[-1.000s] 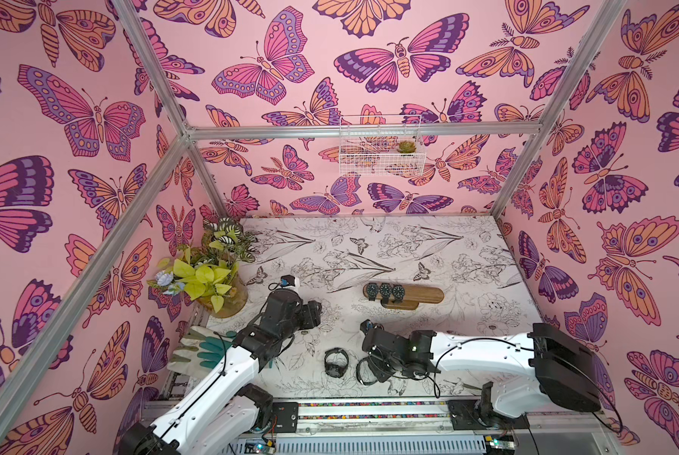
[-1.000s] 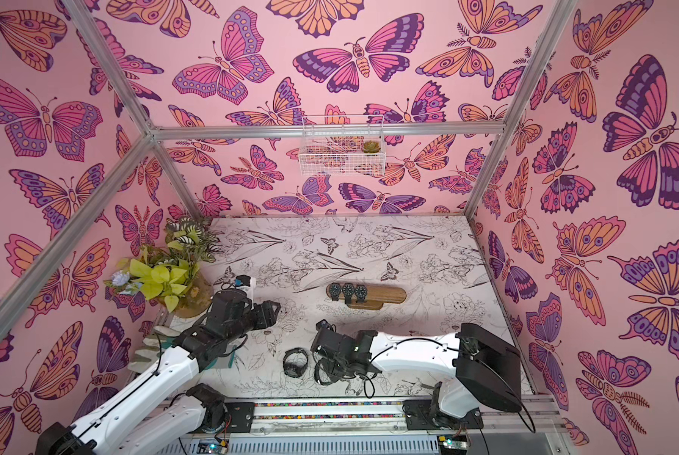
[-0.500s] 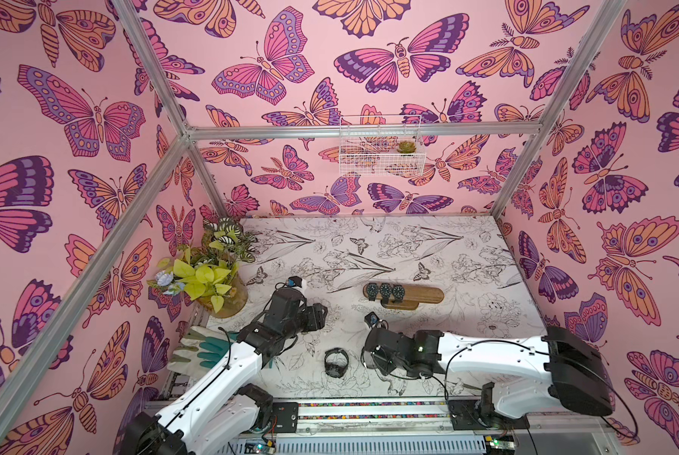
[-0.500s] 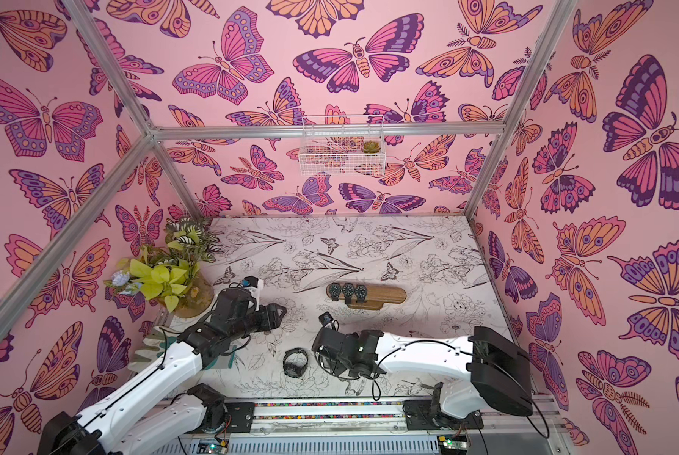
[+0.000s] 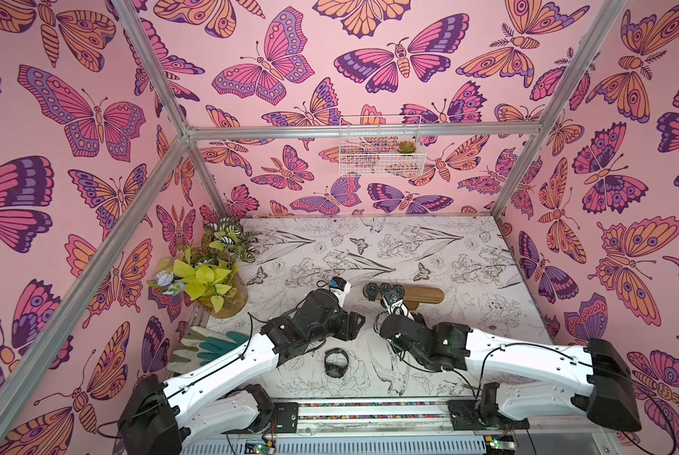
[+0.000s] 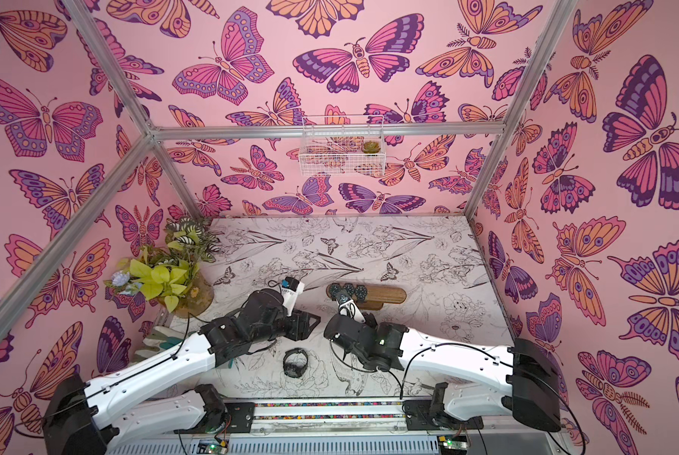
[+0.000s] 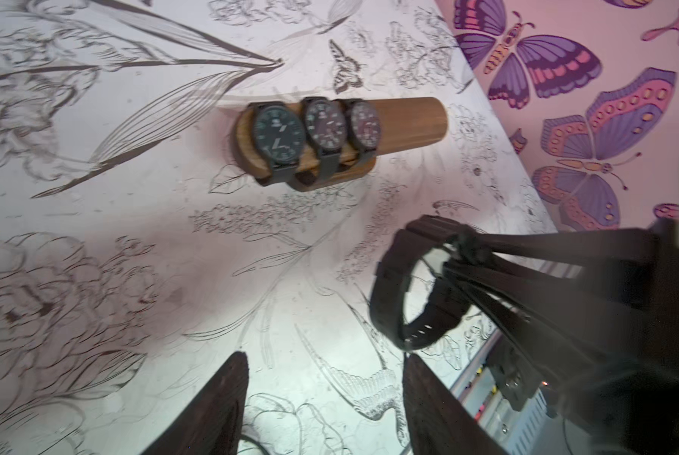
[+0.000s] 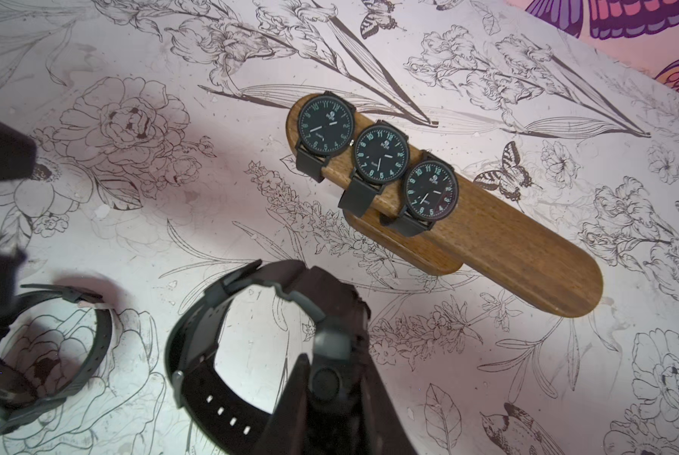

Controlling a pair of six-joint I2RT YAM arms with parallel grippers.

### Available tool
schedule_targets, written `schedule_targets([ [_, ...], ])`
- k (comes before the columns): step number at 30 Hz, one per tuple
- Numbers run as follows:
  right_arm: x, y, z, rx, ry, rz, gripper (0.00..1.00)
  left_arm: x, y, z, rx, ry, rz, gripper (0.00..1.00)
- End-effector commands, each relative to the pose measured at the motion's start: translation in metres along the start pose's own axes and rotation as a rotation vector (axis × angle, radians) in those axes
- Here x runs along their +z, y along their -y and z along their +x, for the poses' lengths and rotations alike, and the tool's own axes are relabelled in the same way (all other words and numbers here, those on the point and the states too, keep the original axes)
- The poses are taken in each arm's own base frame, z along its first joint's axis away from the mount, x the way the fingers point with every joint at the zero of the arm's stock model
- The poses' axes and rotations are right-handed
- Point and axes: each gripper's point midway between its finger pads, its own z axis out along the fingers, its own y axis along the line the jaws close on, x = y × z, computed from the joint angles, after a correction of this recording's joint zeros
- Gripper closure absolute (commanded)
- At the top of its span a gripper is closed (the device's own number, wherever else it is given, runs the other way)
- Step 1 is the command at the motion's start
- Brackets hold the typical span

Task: Place watch on stand
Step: Pick up the watch at the center of the board.

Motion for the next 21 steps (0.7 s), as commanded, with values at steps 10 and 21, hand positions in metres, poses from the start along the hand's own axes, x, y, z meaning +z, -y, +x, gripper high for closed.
schedule_targets([
  [10, -0.01, -0.009, -0.023, 0.054, 0.077, -0.074, 0.89, 0.036, 0.029, 0.006, 0.068, -0.071, 0.04, 0.44],
  [21, -0.01, -0.009, -0.023, 0.06, 0.069, -0.067, 0.89, 0.045, 0.02, 0.008, 0.071, -0.082, -0.008, 0.81],
])
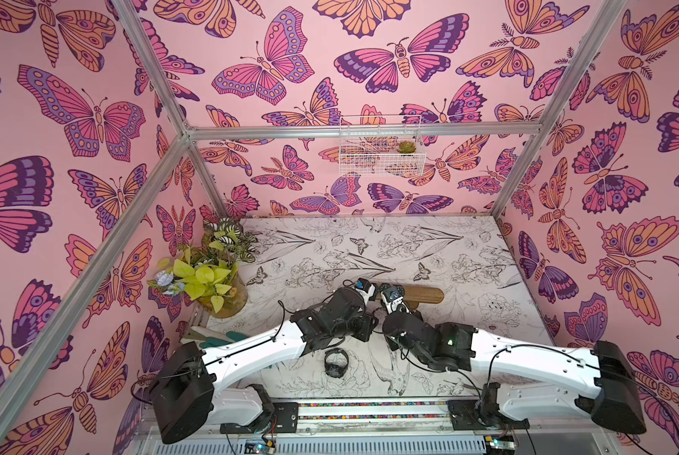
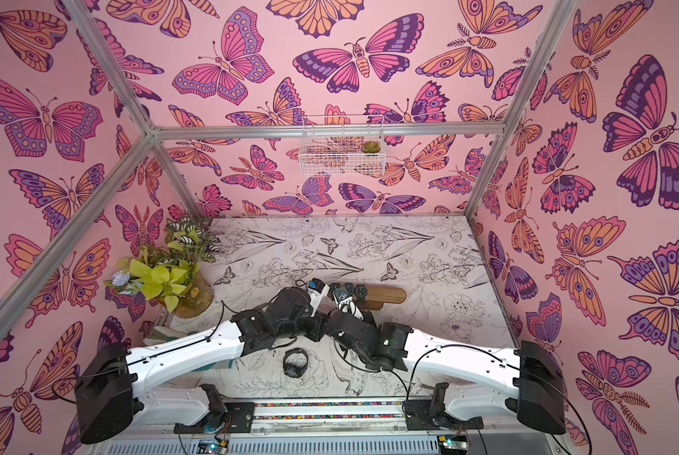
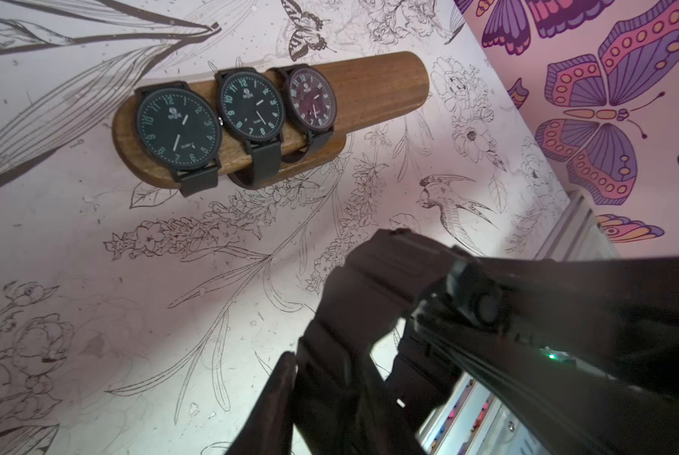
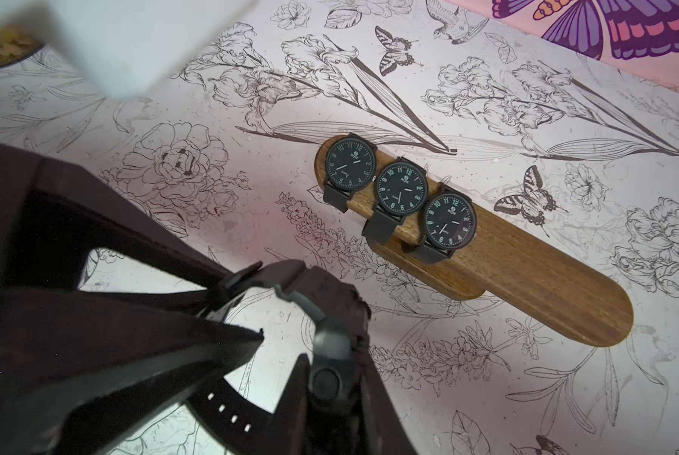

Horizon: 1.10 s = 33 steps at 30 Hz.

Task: Place watch on stand
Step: Pick up the watch at the center of the board.

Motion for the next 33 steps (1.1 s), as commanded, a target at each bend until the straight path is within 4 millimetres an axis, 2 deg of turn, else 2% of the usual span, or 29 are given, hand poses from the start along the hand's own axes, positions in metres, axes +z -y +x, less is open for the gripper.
schedule_targets([
  [1, -0.004, 0.003, -0.008, 0.02, 0.014, 0.008, 0.88, 0.0, -0.003, -0.006, 0.012, 0.02, -0.025, 0.84],
  [3, -0.01, 0.001, -0.011, 0.028, 0.015, -0.014, 0.83, -0.002, -0.006, -0.009, -0.023, 0.023, -0.019, 0.89],
  [6, -0.025, -0.004, -0.016, 0.048, 0.023, -0.094, 0.6, -0.005, -0.016, -0.017, -0.064, 0.044, -0.002, 0.91],
  [7, -0.031, -0.004, -0.017, 0.061, 0.034, -0.124, 0.54, -0.017, -0.016, -0.027, -0.059, 0.088, 0.018, 0.91],
  [9, -0.045, 0.0, -0.02, 0.092, 0.072, -0.171, 0.43, -0.025, -0.02, -0.037, -0.042, 0.134, 0.051, 0.92],
  [11, -0.055, 0.01, -0.022, 0.124, 0.112, -0.179, 0.38, -0.036, -0.016, -0.052, -0.002, 0.206, 0.123, 0.93],
  [16, -0.081, 0.027, -0.028, 0.204, 0.243, -0.246, 0.35, -0.068, 0.015, -0.081, 0.255, 0.46, 0.294, 0.99],
  [20, -0.094, 0.028, -0.032, 0.257, 0.334, -0.329, 0.33, -0.084, 0.024, -0.098, 0.309, 0.631, 0.345, 0.99],
  [23, -0.1, 0.031, -0.034, 0.286, 0.339, -0.34, 0.25, -0.082, 0.027, -0.108, 0.313, 0.645, 0.348, 0.99],
  [26, -0.109, 0.026, -0.04, 0.269, 0.326, -0.372, 0.21, -0.076, 0.029, -0.113, 0.311, 0.635, 0.348, 0.99],
  [29, -0.114, 0.02, -0.047, 0.269, 0.326, -0.404, 0.17, -0.069, 0.032, -0.111, 0.31, 0.612, 0.353, 0.99],
  [33, -0.114, 0.016, -0.06, 0.275, 0.321, -0.387, 0.14, -0.059, 0.046, -0.102, 0.315, 0.554, 0.38, 0.99],
])
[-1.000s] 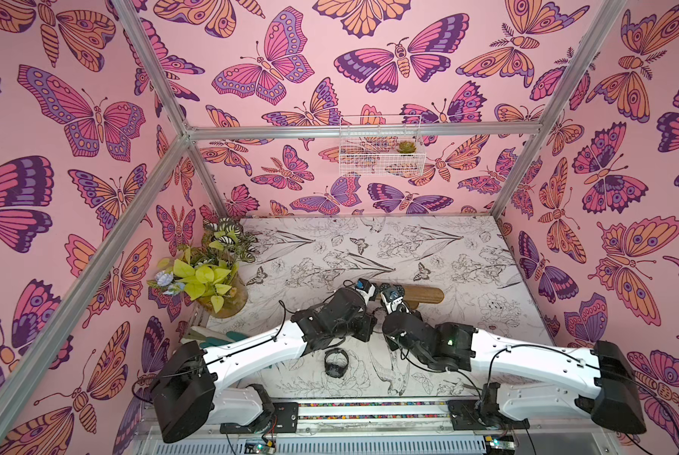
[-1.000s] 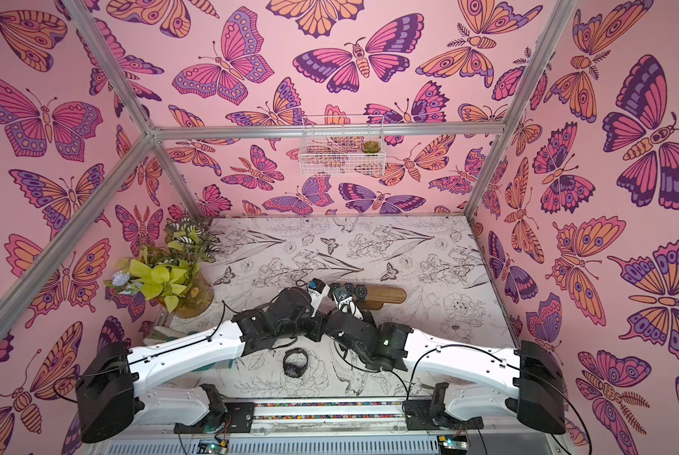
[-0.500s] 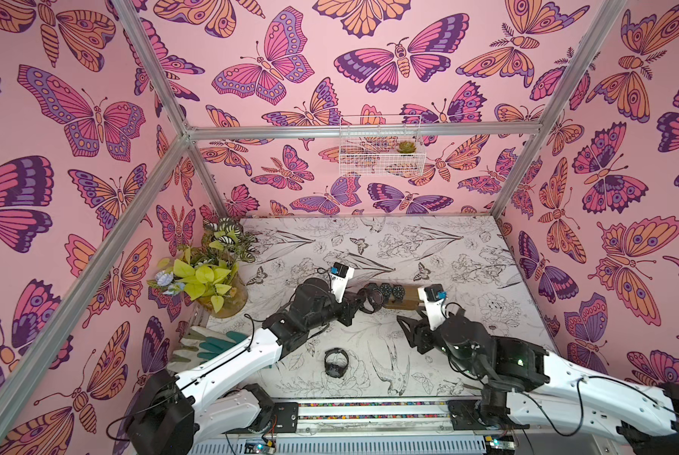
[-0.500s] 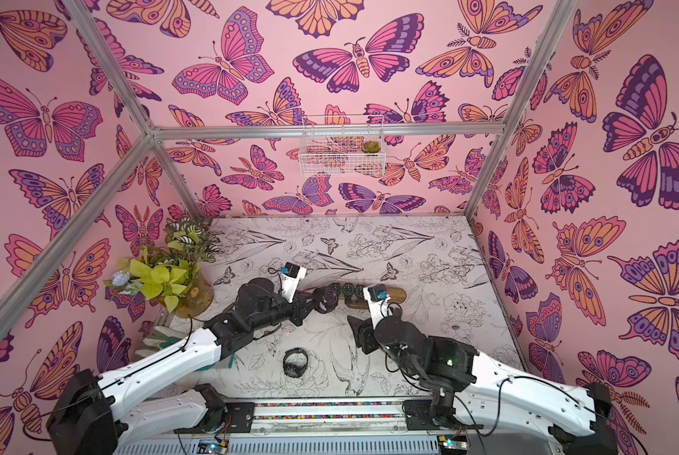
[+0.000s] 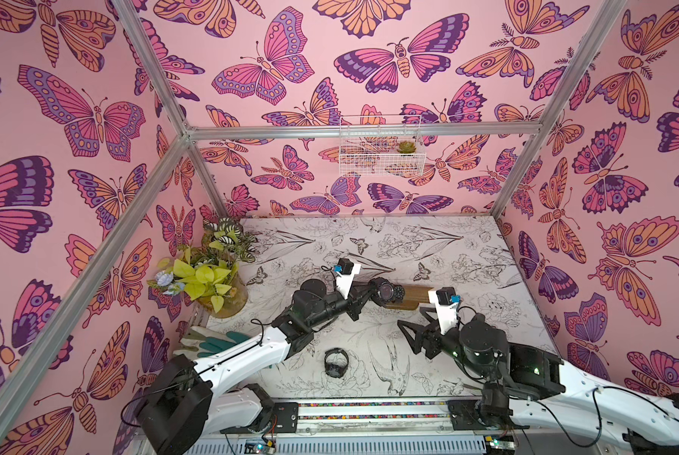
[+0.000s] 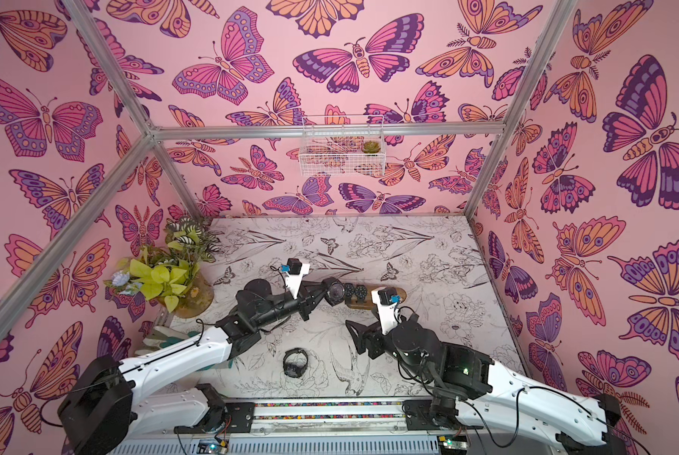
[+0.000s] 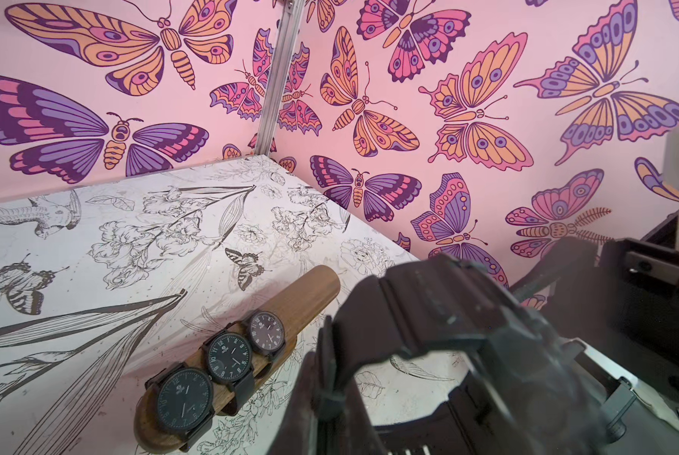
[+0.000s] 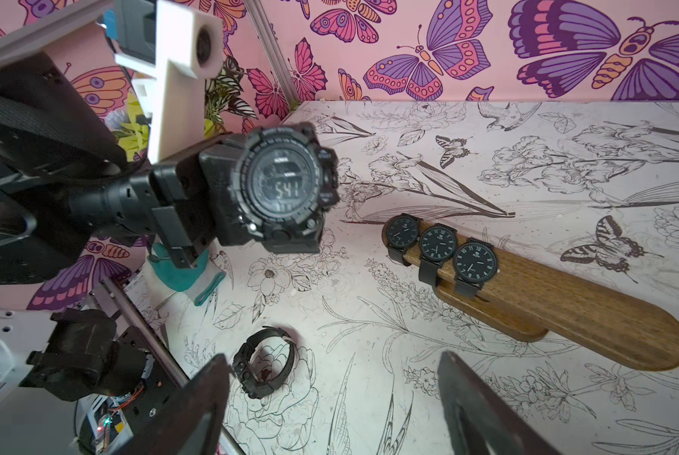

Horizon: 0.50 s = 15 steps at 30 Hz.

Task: Place watch on stand
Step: Pick up the watch at the center of the board.

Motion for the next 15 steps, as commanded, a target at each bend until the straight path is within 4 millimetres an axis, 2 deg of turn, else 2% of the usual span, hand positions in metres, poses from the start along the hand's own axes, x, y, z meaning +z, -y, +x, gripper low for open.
schedule_targets([
  [1, 0.001, -0.012, -0.022, 0.011, 0.013, 0.003, 0.14, 0.008, 0.025, -0.008, 0.027, 0.001, 0.076, 0.99],
  [3, 0.007, -0.014, -0.026, -0.016, -0.021, 0.04, 0.14, 0.012, 0.033, -0.003, 0.024, -0.021, 0.094, 0.99],
  [4, 0.01, -0.014, -0.026, -0.023, -0.033, 0.054, 0.14, 0.01, 0.051, 0.003, 0.274, -0.033, 0.203, 1.0],
  [10, 0.021, -0.015, -0.026, -0.02, -0.075, 0.106, 0.15, 0.012, 0.06, 0.009, 0.305, -0.055, 0.221, 1.0],
  [15, 0.021, -0.007, -0.022, -0.026, -0.099, 0.154, 0.18, 0.009, 0.055, 0.009, 0.306, -0.05, 0.185, 1.0],
])
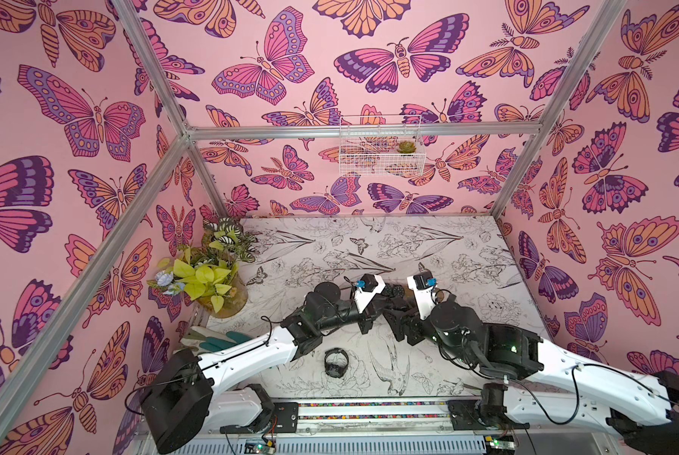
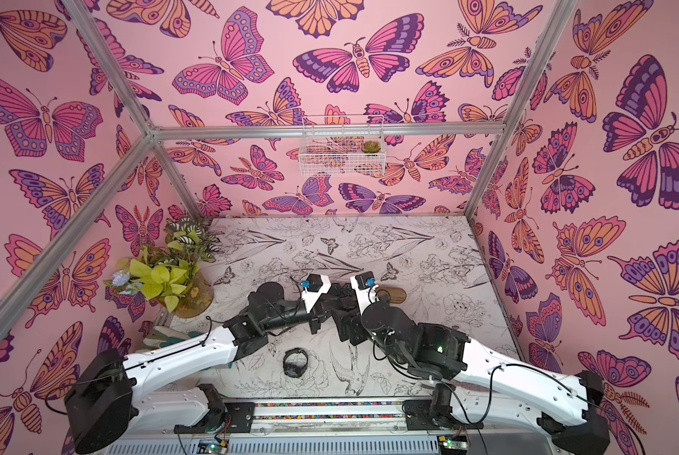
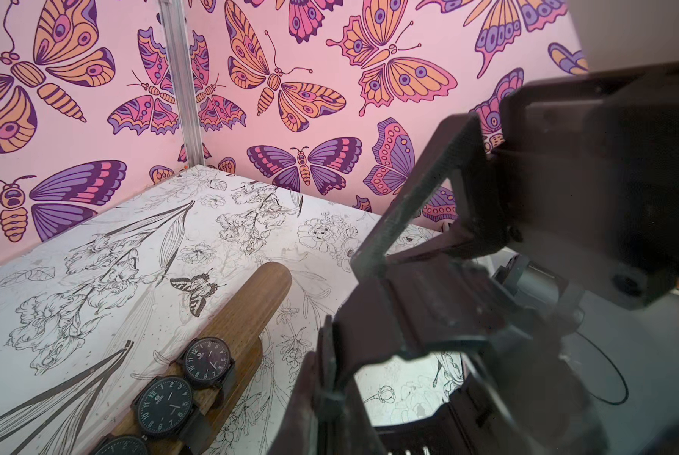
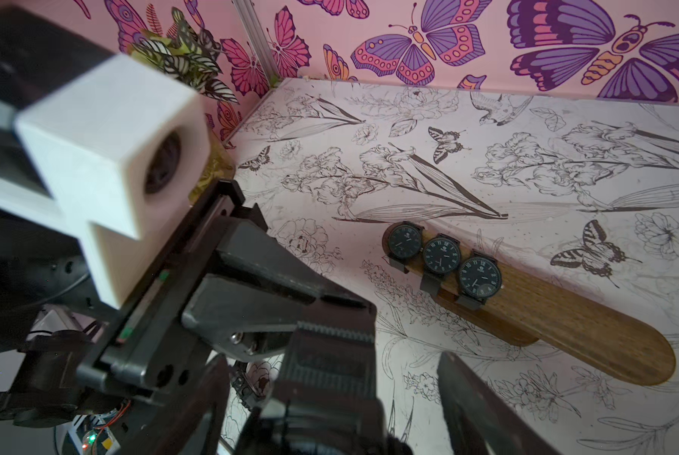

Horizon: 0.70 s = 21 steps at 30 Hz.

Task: Place watch on stand
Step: Pick up the watch at the center of the board.

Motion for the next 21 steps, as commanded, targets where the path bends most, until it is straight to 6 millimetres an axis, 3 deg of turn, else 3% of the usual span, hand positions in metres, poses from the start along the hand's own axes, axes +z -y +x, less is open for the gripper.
schedule_targets([
  [1, -0.0066, 0.0092, -0.0048, 0.013, 0.002, 0.046, 0.18, -0.003, -0.0005, -0.0064, 0.04, 0.012, -0.016, 1.0],
  [8, -0.0028, 0.0111, 0.003, -0.003, -0.03, 0.061, 0.2, -0.0029, -0.0041, -0.007, 0.026, 0.004, -0.032, 1.0],
  [21, -0.0011, 0.0039, 0.0028, -0.024, -0.04, 0.03, 0.45, -0.0013, -0.007, -0.0054, 0.021, -0.011, -0.039, 1.0],
])
